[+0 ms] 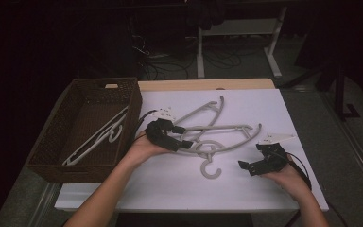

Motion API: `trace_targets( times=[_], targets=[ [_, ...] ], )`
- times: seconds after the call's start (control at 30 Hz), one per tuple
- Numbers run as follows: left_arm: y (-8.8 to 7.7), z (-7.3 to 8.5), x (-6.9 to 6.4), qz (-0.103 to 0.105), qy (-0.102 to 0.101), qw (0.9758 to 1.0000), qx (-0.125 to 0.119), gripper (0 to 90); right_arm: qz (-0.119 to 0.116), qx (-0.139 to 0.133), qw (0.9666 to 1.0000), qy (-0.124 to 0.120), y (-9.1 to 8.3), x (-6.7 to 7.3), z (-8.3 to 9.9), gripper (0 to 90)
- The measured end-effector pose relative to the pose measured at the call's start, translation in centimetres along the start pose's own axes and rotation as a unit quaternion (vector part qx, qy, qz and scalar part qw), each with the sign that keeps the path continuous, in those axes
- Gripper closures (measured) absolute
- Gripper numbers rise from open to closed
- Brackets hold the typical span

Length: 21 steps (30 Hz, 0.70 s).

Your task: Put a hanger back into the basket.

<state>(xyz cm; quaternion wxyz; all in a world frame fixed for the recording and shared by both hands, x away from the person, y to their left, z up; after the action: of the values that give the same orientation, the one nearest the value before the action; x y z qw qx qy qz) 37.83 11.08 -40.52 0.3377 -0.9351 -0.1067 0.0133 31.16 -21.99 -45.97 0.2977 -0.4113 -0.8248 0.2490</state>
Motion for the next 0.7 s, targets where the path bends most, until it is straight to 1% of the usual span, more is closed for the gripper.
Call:
trace_targets(
  times=[0.03, 0.07, 0.1, 0.2, 0.37, 0.4, 0.43, 0.53, 0.57, 0.7],
  targets=[
    [0.4, 0.2, 0.1, 0.0, 0.004, 1.0, 0.007, 33.2, 0.0, 0.0, 1.0, 0.0, 0.0, 0.0, 0.0, 0.0],
    [1.0, 0.6, 0.3, 0.001, 0.006, 0.9998, 0.019, 35.7, 0.0, -0.001, 1.0, 0.0, 0.0, -0.1, 0.0, 0.0],
    [1.0, 0.6, 0.3, 0.001, 0.006, 0.9998, 0.019, 36.6, 0.0, -0.001, 1.0, 0.0, 0.0, -0.1, 0.0, 0.0],
    [1.9, 1.2, 0.6, 0.005, 0.012, 0.9992, 0.038, 38.2, -0.001, 0.0, 1.0, 0.001, 0.0, -0.1, 0.1, 0.0],
    [3.3, 2.1, 0.7, 0.009, 0.023, 0.9972, 0.07, 40.8, -0.001, 0.001, 1.0, 0.0, 0.0, -0.1, 0.1, 0.0],
    [3.8, 2.3, 0.8, 0.009, 0.029, 0.9962, 0.082, 41.2, 0.0, 0.002, 1.0, 0.0, 0.1, -0.2, 0.1, 0.0],
    [3.8, 2.3, 0.8, 0.009, 0.029, 0.9962, 0.082, 42.2, -0.001, 0.002, 1.0, 0.001, 0.1, -0.2, 0.1, 0.0],
    [4.4, 2.5, 0.8, 0.013, 0.041, 0.9947, 0.093, 44.1, -0.001, 0.002, 1.0, 0.001, 0.1, -0.2, 0.0, 0.0],
    [4.5, 2.6, 0.7, 0.015, 0.045, 0.994, 0.098, 46.9, 0.0, 0.003, 1.0, 0.0, 0.1, -0.2, 0.1, 0.0],
    [5.1, 2.8, 0.7, 0.018, 0.054, 0.9921, 0.111, 49.4, -0.001, 0.003, 1.0, 0.0, 0.1, -0.2, 0.1, 0.0]
  ],
)
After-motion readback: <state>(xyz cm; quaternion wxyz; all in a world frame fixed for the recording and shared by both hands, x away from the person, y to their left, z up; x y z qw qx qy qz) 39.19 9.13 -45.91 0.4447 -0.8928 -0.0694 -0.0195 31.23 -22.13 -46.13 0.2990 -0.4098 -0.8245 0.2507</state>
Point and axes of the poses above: each handheld gripper's, and its own axes: y roughly forward along the jaws, z roughly out of its underside, x roughly to its left, the point moved 2 cm from there along y, roughly forward along the jaws, and after that the axes turned 14 degrees about y, right-handed, at the moved point
